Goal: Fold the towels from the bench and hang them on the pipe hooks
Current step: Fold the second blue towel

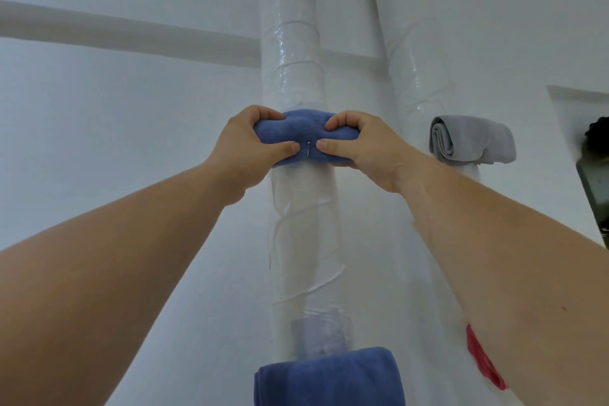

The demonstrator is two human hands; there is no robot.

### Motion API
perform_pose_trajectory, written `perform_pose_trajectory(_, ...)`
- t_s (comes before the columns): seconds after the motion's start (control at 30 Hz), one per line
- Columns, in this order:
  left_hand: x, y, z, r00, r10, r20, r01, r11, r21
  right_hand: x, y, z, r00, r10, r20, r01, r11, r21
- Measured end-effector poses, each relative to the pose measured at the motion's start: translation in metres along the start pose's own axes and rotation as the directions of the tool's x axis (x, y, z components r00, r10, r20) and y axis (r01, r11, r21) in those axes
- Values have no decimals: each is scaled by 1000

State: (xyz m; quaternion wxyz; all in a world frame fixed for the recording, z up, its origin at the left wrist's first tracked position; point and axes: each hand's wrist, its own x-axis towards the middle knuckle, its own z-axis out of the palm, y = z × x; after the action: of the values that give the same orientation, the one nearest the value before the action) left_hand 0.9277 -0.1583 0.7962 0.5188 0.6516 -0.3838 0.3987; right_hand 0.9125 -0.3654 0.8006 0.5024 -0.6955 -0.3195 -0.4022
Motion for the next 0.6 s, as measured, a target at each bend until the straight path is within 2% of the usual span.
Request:
perform_pose_trajectory(0.1, -2, -2, 2, 1000, 26, 10, -26, 999, 36, -4, 2, -2, 1000, 6, 19, -7, 1000, 22)
perform_pose_trajectory(0.13, -1, -1, 3, 999, 51, -10, -49, 994, 100, -2, 0, 0, 1000, -5, -7, 5, 999, -49)
perform_pose_trajectory(0.17, 1, -1, 3, 995, 93, -45, -81, 973, 218, -1, -2, 3, 998, -39, -44, 30, 981, -194)
perform_pose_trajectory(0.2, 2, -1, 4, 984, 162, -78, -117, 907, 404, 0, -4, 6, 992, -101, -78, 63, 919, -389)
perform_pose_trajectory(0.27, 3, -3, 4, 946, 319, -54, -160, 606, 779, 0, -3, 14, 958, -268, -101, 109, 667, -737)
perform_pose_trajectory(0.3, 4, -5, 5, 926, 378, 15, -205, 468, 860, -2, -1, 18, 938, -335, -90, 110, 533, -839)
perform_pose_trajectory(0.33, 5, -7, 5, 913, 396, 95, -255, 374, 892, -4, 0, 20, 926, -371, -67, 113, 442, -890)
perform_pose_trajectory(0.37, 4, -9, 7, 907, 392, 154, -295, 330, 897, -6, 1, 22, 928, -371, -36, 119, 386, -915)
perform_pose_trajectory(0.4, 4, -12, 9, 909, 376, 178, -315, 342, 886, -7, 1, 23, 938, -348, -6, 127, 359, -924)
perform_pose_trajectory(0.43, 4, -15, 11, 921, 349, 172, -312, 397, 864, -5, 3, 22, 950, -312, 18, 139, 370, -919)
perform_pose_trajectory(0.5, 2, -21, 17, 946, 293, 136, -282, 541, 792, -3, 9, 21, 970, -240, 44, 162, 496, -853)
perform_pose_trajectory(0.6, -1, -33, 24, 954, 273, 128, -277, 627, 728, 1, 24, 24, 968, -251, 33, 200, 680, -705)
